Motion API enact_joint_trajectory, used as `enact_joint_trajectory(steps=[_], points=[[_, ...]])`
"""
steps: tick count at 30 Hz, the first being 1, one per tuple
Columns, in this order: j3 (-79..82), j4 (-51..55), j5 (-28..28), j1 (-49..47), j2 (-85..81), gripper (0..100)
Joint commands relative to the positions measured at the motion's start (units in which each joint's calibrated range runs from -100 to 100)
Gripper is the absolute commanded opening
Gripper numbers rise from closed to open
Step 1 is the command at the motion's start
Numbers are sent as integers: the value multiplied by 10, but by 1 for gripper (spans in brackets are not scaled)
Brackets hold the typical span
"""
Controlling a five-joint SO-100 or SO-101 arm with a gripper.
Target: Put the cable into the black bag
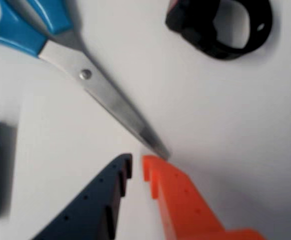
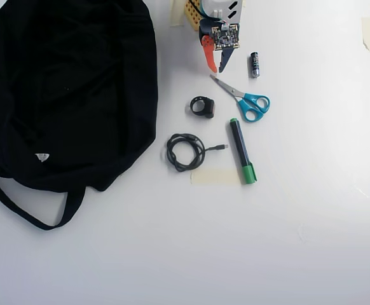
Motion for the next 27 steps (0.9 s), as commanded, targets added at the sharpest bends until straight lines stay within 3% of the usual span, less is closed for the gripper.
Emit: enact_joint_trajectory(steps=[1,6,10,23,27], points=[[13,9,3,-5,-2,3],[13,-10,6,-5,3,3],[6,-82,4,-4,7,3],[-105,-574,2,-24,261,3],[-172,-670,2,-29,354,3]])
